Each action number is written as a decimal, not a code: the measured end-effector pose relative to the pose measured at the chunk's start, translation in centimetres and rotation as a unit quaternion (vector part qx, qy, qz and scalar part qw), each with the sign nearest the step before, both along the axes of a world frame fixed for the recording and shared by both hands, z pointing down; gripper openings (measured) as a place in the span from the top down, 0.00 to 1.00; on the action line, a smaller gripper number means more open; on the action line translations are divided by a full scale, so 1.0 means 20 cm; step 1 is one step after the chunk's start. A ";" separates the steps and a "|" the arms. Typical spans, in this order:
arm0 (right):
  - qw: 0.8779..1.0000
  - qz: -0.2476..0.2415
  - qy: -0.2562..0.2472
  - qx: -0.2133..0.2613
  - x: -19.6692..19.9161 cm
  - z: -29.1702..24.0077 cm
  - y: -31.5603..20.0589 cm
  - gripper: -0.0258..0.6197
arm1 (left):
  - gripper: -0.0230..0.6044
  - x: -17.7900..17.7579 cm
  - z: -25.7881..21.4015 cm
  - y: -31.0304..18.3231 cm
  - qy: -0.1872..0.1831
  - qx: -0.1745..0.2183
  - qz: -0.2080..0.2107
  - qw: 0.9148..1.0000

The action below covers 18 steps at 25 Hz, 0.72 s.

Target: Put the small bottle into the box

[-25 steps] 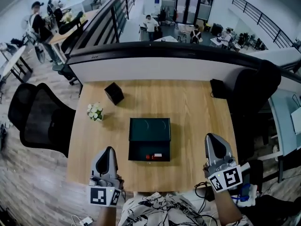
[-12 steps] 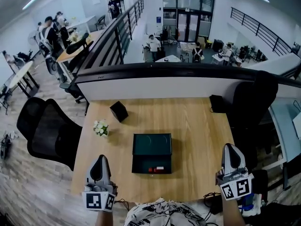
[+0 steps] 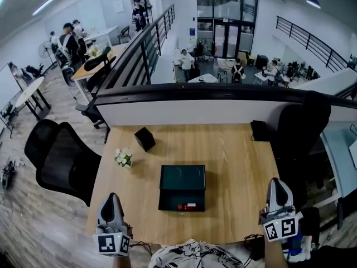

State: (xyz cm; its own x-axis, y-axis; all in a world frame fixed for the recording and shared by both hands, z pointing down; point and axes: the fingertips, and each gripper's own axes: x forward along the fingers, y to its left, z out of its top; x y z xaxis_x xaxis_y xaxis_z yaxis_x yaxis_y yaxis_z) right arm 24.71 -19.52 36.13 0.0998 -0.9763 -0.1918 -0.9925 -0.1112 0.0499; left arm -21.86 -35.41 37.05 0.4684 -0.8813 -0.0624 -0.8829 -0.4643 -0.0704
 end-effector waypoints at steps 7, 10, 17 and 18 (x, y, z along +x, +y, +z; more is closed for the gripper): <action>1.000 0.006 -0.006 -0.005 0.01 0.05 0.01 0.95 | 0.97 0.00 0.06 0.03 0.005 -0.009 -0.009 1.000; 1.000 0.006 -0.007 -0.005 0.01 0.04 0.01 0.95 | 0.97 0.02 0.06 0.03 0.003 -0.011 -0.003 1.000; 1.000 -0.010 0.010 -0.009 -0.06 0.01 0.00 0.95 | 0.97 0.05 0.05 0.04 0.007 -0.008 0.006 1.000; 1.000 -0.011 0.010 -0.010 -0.07 0.01 -0.01 0.95 | 0.96 0.06 0.05 0.04 0.007 -0.007 0.008 1.000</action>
State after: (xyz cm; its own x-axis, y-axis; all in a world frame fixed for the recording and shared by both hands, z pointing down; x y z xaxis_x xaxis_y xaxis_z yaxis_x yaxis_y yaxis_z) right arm 23.29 -19.68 36.40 0.0739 -0.9819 -0.1744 -0.9936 -0.0875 0.0718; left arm -20.76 -34.54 38.03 0.4814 -0.8747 -0.0560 -0.8763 -0.4790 -0.0509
